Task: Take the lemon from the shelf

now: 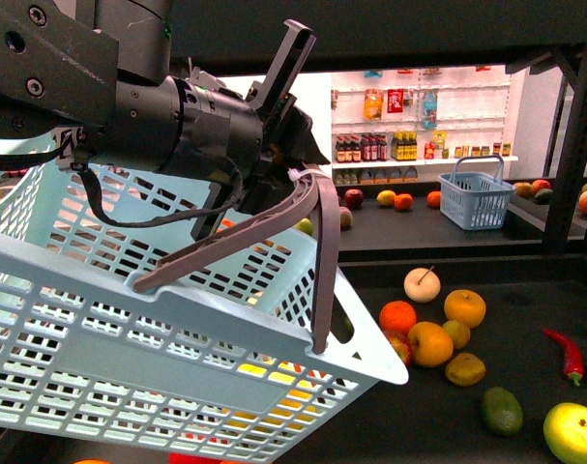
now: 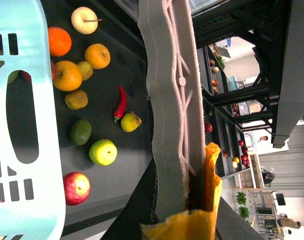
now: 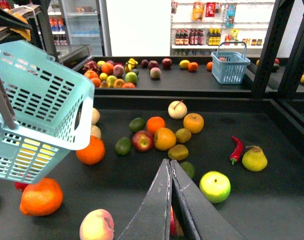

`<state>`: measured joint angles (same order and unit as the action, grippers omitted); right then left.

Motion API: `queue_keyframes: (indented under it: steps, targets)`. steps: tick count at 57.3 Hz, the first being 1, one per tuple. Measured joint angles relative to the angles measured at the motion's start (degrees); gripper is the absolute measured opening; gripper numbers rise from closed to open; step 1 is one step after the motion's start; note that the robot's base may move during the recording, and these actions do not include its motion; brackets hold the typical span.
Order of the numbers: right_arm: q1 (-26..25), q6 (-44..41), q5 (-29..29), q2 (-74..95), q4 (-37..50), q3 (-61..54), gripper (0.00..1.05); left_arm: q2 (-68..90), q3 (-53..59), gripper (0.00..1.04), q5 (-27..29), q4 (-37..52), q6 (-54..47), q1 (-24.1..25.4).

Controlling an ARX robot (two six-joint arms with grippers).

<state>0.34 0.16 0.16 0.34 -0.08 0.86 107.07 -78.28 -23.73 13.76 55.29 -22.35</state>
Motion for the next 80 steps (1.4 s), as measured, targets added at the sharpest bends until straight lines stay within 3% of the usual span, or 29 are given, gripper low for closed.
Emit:
queue_keyframes:
  steps: [7, 14, 21, 34, 54, 69, 80]
  targets:
    - [0.0, 0.0, 0.0, 0.0, 0.0, 0.0, 0.21, 0.0, 0.0, 0.11, 0.0, 0.0, 0.0, 0.0]
    - [-0.1, 0.0, 0.0, 0.0, 0.0, 0.0, 0.42, 0.6, 1.5, 0.11, -0.5, 8.5, -0.4, 0.2]
    - [-0.1, 0.0, 0.0, 0.0, 0.0, 0.0, 0.63, 0.7, 1.5, 0.11, 2.2, 11.5, -1.4, 1.2]
    - [-0.1, 0.0, 0.0, 0.0, 0.0, 0.0, 0.98, 0.7, 2.2, 0.11, 10.4, 15.0, 6.0, 6.4]
    - [-0.1, 0.0, 0.0, 0.0, 0.0, 0.0, 0.97, 0.6, 8.3, 0.11, 25.8, 27.5, 18.4, 20.4]
    - [-0.1, 0.0, 0.0, 0.0, 0.0, 0.0, 0.97, 0.9, 9.6, 0.11, 29.2, 40.9, 24.4, 31.4]
    - [-0.1, 0.0, 0.0, 0.0, 0.0, 0.0, 0.97, 3.5, 9.6, 0.11, 28.3, 48.6, 25.6, 36.0]
